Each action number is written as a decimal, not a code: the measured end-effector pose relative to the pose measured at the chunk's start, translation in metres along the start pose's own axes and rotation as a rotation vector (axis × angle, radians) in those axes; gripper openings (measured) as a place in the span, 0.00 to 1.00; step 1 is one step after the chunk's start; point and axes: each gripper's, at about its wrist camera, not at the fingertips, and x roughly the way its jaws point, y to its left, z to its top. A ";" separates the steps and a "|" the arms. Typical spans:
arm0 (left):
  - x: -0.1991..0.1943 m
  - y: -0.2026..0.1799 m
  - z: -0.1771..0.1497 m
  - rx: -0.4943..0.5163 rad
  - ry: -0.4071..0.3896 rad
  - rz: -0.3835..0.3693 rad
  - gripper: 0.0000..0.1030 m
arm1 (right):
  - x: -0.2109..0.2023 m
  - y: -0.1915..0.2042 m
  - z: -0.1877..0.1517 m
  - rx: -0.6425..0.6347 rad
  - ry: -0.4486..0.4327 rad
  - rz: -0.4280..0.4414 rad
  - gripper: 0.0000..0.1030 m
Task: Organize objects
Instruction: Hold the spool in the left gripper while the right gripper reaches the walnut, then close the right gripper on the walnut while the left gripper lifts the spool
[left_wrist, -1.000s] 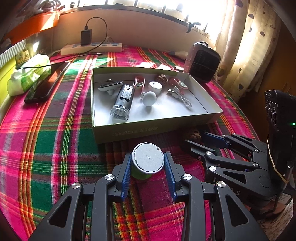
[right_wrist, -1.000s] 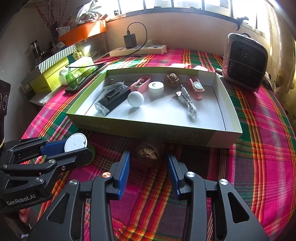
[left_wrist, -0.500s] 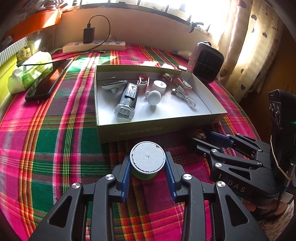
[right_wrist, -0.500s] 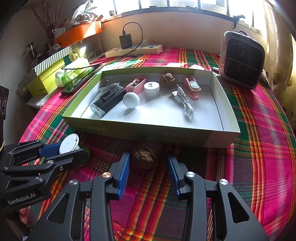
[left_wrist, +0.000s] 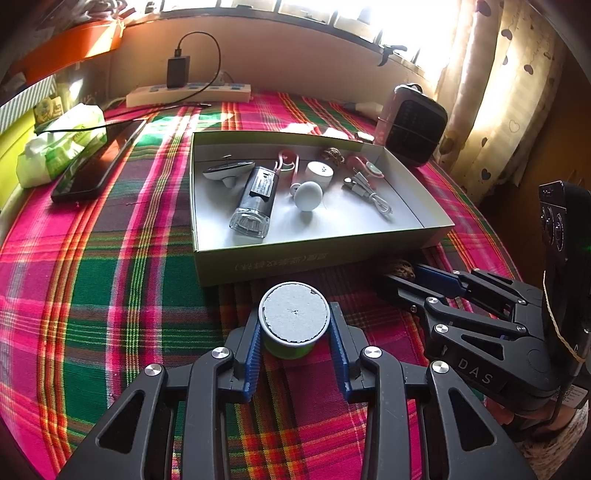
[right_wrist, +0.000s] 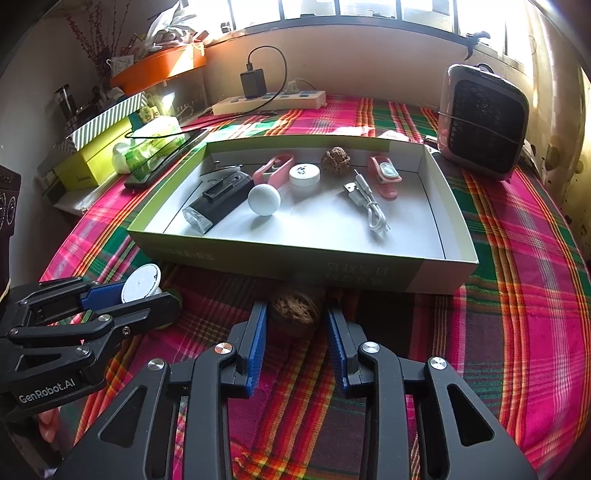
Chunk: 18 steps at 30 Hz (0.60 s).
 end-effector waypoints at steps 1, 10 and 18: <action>0.000 0.000 0.000 0.000 0.000 0.001 0.30 | 0.000 0.000 0.000 -0.001 0.001 0.000 0.31; -0.002 -0.001 0.001 0.006 -0.007 -0.001 0.29 | -0.001 0.002 -0.001 -0.007 0.000 0.001 0.31; -0.006 -0.003 0.002 0.017 -0.018 -0.003 0.29 | -0.008 0.002 -0.002 -0.011 -0.014 0.009 0.31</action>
